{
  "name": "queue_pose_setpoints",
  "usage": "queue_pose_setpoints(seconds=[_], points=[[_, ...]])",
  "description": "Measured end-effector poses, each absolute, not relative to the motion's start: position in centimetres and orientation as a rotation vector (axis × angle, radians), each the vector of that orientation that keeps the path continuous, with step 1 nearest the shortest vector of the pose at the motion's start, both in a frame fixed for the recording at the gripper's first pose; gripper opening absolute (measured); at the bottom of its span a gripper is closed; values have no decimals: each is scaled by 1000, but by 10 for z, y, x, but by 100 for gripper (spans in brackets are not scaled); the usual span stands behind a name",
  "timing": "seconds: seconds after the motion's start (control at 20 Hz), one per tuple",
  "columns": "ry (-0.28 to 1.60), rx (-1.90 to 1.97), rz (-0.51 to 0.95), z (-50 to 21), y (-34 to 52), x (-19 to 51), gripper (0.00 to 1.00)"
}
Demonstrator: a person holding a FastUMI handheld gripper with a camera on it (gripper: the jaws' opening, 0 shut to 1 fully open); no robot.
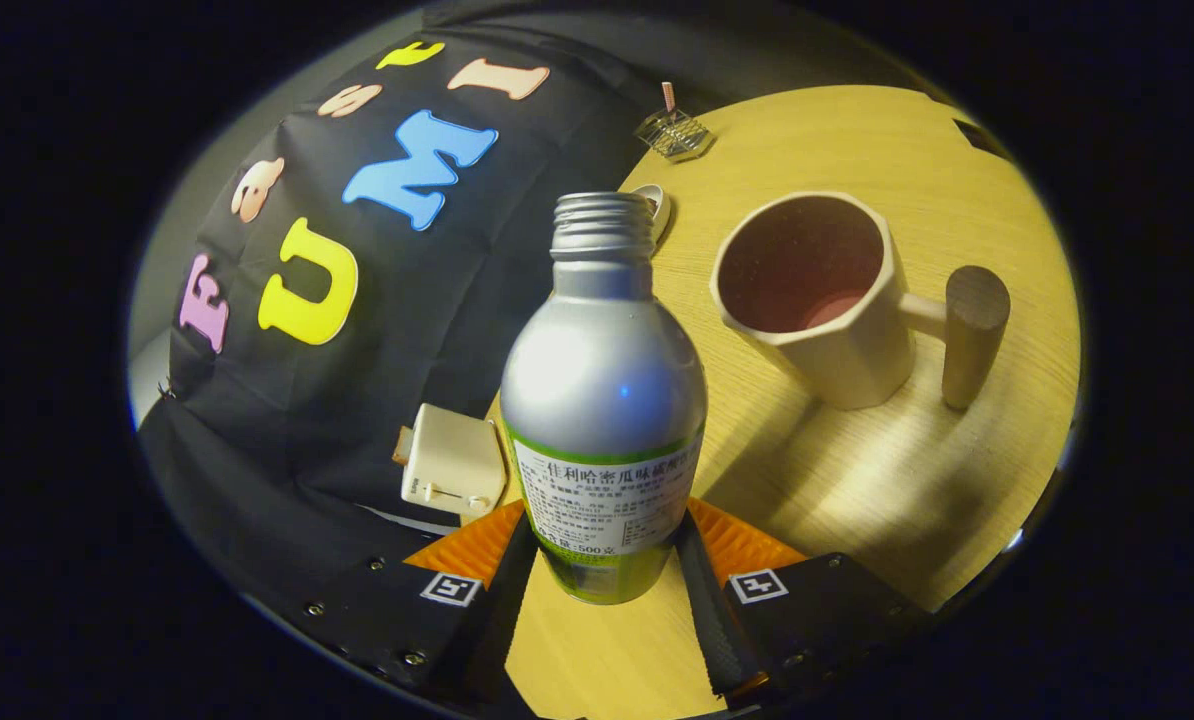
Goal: Take the bottle from table, then pour the juice into the cup, finally place the bottle on the coaster
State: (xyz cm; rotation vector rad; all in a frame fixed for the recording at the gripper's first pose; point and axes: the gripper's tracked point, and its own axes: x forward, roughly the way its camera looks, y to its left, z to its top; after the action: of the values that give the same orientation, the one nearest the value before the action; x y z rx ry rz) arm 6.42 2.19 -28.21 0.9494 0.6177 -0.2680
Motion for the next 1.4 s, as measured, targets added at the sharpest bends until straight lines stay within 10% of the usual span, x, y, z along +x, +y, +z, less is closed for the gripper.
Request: queue_pose_setpoints(seconds=[1.4], points=[[524, 216, -319, -292, -31, 173, 75]])
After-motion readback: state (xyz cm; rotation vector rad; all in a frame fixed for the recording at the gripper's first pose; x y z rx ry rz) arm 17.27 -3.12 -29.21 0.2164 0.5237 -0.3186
